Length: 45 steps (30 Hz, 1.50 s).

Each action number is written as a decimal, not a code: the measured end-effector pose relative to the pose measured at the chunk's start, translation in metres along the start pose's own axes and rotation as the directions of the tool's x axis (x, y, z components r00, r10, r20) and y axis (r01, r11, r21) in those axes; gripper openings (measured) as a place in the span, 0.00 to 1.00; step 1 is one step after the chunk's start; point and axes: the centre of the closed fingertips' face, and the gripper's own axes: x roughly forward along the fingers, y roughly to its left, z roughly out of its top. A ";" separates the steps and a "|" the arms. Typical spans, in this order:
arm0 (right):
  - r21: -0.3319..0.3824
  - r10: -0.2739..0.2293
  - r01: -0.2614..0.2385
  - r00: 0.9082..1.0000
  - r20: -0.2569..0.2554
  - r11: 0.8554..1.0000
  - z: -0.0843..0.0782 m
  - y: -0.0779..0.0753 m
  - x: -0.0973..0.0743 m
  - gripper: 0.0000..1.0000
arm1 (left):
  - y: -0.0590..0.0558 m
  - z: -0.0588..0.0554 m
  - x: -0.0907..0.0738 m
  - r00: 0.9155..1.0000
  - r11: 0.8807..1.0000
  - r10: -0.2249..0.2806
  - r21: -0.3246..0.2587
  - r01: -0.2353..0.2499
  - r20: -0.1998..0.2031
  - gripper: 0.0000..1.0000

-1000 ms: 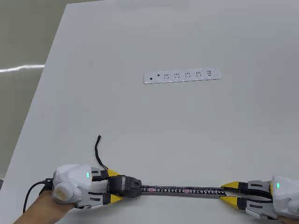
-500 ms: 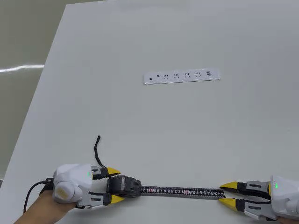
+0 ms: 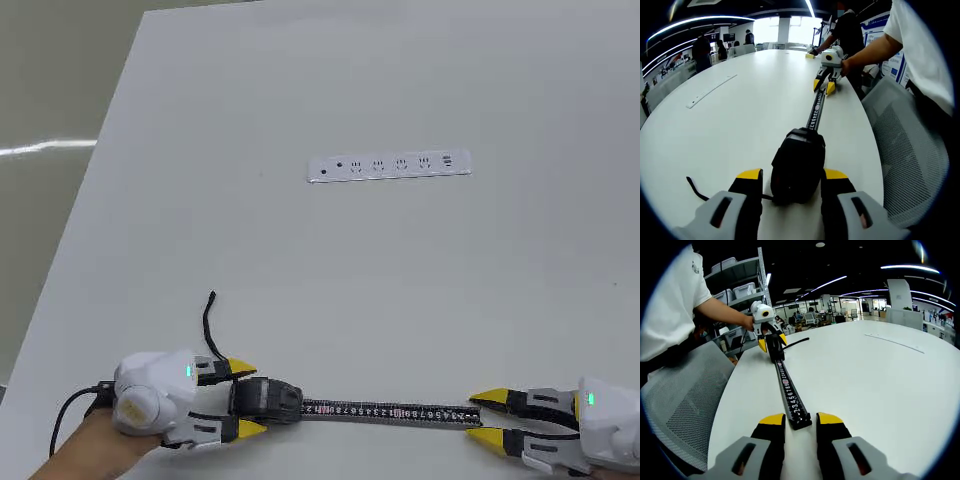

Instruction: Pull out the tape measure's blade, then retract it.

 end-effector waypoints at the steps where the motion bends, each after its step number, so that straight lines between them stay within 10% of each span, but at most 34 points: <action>1: 0.000 0.000 0.000 1.000 0.000 1.000 0.000 0.000 0.000 0.23 | 0.000 0.000 0.000 1.000 1.000 -0.002 -0.002 0.002 0.001 0.43; 45: 0.072 -0.120 0.115 0.991 0.057 0.991 0.016 0.004 -0.011 0.43 | 0.001 0.005 -0.010 0.995 0.990 0.088 -0.118 -0.081 0.054 0.59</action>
